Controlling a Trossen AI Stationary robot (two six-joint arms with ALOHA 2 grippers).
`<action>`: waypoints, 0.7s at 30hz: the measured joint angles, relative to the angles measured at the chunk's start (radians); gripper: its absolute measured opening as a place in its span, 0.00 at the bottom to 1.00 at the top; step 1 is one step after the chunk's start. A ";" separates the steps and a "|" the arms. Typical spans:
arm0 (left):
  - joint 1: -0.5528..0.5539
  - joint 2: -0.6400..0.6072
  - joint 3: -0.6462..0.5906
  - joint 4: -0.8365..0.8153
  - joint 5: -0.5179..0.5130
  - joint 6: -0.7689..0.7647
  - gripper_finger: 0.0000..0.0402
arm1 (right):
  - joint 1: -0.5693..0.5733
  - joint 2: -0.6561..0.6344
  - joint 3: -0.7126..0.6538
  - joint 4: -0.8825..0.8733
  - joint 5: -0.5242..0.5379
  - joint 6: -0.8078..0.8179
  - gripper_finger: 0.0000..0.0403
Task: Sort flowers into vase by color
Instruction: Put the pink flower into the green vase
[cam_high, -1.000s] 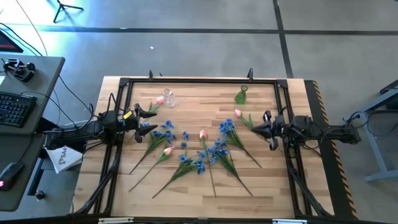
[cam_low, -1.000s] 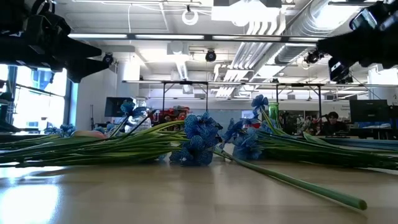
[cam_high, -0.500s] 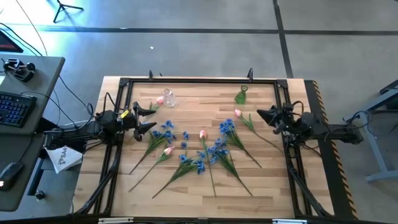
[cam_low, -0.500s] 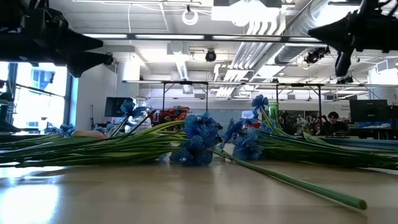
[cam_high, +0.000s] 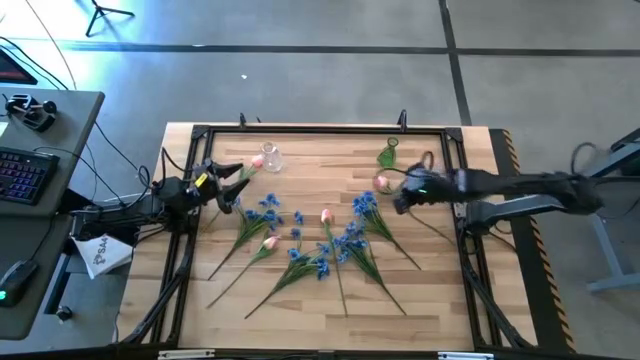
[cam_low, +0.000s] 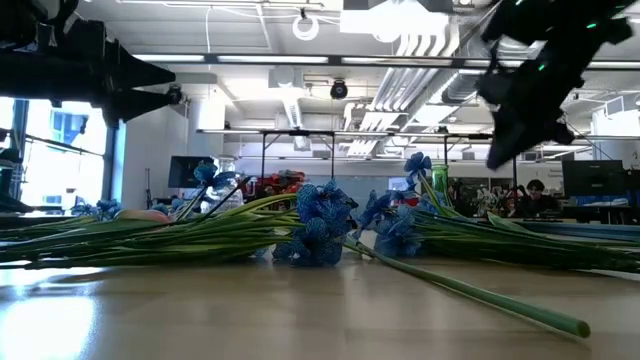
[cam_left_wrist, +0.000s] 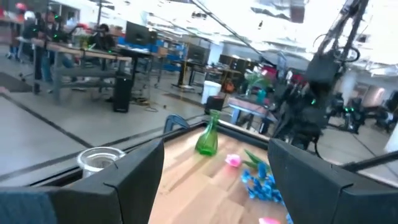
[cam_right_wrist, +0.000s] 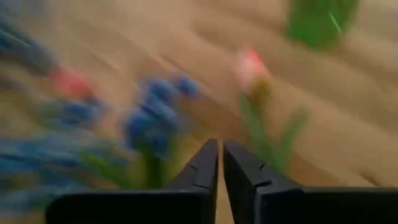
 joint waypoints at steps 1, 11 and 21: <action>0.000 0.000 0.000 0.000 0.001 -0.015 0.68 | -0.021 0.059 0.029 -0.050 -0.020 -0.014 0.12; 0.000 0.000 0.000 -0.015 0.004 -0.036 0.68 | -0.115 0.444 0.147 -0.207 -0.257 -0.106 0.44; 0.000 0.000 0.000 -0.035 0.002 -0.029 0.68 | -0.130 0.581 0.147 -0.194 -0.253 -0.124 0.16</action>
